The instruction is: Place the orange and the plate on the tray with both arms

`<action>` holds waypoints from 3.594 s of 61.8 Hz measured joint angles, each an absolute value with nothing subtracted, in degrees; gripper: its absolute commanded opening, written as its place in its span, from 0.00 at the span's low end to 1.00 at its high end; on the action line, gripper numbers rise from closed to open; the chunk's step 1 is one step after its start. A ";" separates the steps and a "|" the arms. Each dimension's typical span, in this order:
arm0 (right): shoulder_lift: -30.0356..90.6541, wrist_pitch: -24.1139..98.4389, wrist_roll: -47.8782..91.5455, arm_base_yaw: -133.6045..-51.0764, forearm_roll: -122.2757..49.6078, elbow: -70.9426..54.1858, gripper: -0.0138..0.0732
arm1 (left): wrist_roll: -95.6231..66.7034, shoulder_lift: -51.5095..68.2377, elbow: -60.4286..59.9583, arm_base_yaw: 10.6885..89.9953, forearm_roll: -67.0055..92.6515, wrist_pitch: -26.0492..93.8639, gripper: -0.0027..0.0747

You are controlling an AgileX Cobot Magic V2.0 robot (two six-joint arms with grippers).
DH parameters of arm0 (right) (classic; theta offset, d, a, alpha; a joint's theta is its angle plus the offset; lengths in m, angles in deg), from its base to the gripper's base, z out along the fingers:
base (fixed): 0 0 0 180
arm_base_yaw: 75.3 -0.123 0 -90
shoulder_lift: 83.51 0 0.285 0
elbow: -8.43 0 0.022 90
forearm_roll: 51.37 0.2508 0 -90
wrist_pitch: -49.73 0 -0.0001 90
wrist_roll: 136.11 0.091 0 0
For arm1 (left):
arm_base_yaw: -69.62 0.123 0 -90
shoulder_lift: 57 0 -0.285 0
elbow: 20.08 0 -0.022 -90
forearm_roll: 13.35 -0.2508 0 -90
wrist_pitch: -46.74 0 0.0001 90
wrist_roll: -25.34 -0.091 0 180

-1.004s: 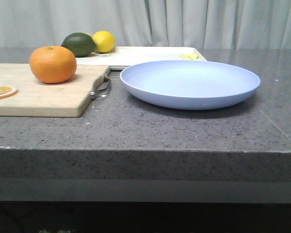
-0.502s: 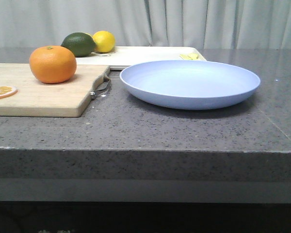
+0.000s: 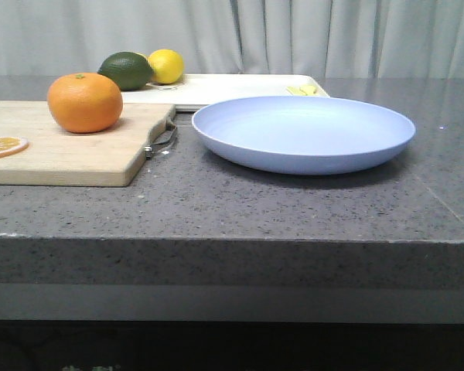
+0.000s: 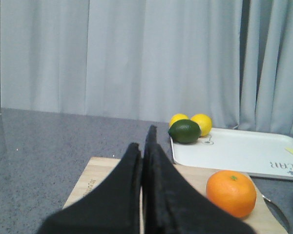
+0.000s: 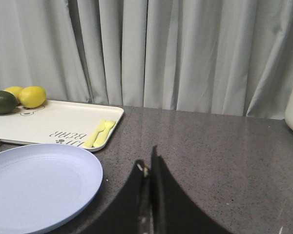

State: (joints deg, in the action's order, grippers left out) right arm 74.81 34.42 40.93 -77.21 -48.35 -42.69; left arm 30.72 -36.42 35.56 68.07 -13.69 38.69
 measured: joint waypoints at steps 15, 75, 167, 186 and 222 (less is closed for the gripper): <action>61.14 32.98 40.93 -77.21 -48.35 -35.20 0.09 | 30.72 -22.97 31.60 68.07 -14.67 37.40 0.01; 59.31 31.56 40.93 -77.21 -48.35 -35.09 0.91 | 30.72 -20.42 31.60 68.07 -12.74 40.94 0.82; 59.31 31.44 40.93 -77.21 -48.35 -35.09 0.91 | 30.72 52.03 -26.80 49.67 -10.71 1.77 0.82; 59.31 31.44 40.93 -77.21 -48.35 -35.09 0.91 | 30.72 52.49 -26.80 49.67 -10.58 1.28 0.52; 59.31 31.44 40.93 -77.21 -48.35 -35.09 0.91 | 30.62 52.49 -37.62 45.81 -10.82 -5.26 0.33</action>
State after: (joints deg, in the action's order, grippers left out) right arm 59.31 31.44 40.93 -77.21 -48.35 -35.09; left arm 30.62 52.49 -37.62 45.81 -10.82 -5.26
